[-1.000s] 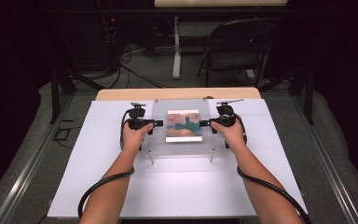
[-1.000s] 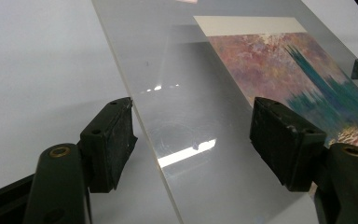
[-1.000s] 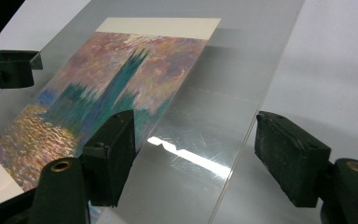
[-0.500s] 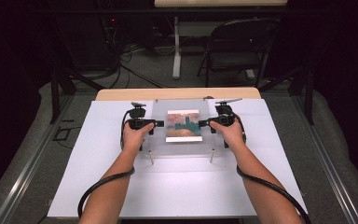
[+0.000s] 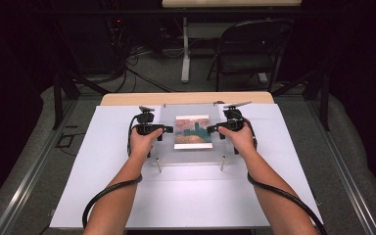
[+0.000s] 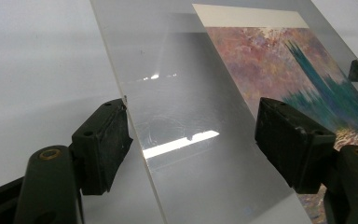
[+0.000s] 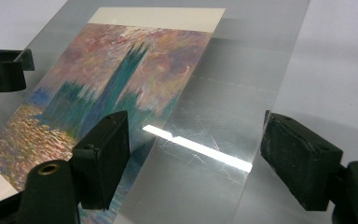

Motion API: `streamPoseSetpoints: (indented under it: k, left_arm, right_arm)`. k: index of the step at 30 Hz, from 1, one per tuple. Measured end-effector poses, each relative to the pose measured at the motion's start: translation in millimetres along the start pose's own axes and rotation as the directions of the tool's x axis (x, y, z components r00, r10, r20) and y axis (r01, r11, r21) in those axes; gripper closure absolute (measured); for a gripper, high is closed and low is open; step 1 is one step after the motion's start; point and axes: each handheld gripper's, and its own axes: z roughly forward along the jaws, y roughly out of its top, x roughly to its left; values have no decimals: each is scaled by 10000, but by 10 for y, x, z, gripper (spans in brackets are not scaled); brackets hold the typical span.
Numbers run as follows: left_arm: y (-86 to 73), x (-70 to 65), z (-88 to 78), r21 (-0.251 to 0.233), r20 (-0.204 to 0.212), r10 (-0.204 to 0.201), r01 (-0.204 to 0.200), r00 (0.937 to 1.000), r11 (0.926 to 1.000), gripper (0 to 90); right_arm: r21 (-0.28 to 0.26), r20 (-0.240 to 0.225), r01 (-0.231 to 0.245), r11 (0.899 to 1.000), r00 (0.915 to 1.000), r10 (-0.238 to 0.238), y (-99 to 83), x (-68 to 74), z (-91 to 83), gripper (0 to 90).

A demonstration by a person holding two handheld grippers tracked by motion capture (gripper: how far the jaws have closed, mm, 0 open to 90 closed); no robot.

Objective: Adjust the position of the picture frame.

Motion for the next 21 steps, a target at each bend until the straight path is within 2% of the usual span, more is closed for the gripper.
streamPoseSetpoints:
  k: [9,13,21]
  left_arm:
    - [7,-44,5,-70,-316,-319,317,9990,9995,276]
    - [11,-38,-7,-54,-319,-381,380,9988,9993,296]
    - [9,-36,-15,-132,-308,-482,478,9984,9988,314]
  right_arm:
    - [169,343,-177,9997,9993,172,28,53,-2,237]
    - [251,535,-79,9997,9985,66,41,74,-11,239]
    - [388,704,-281,9989,9972,253,56,109,-15,240]
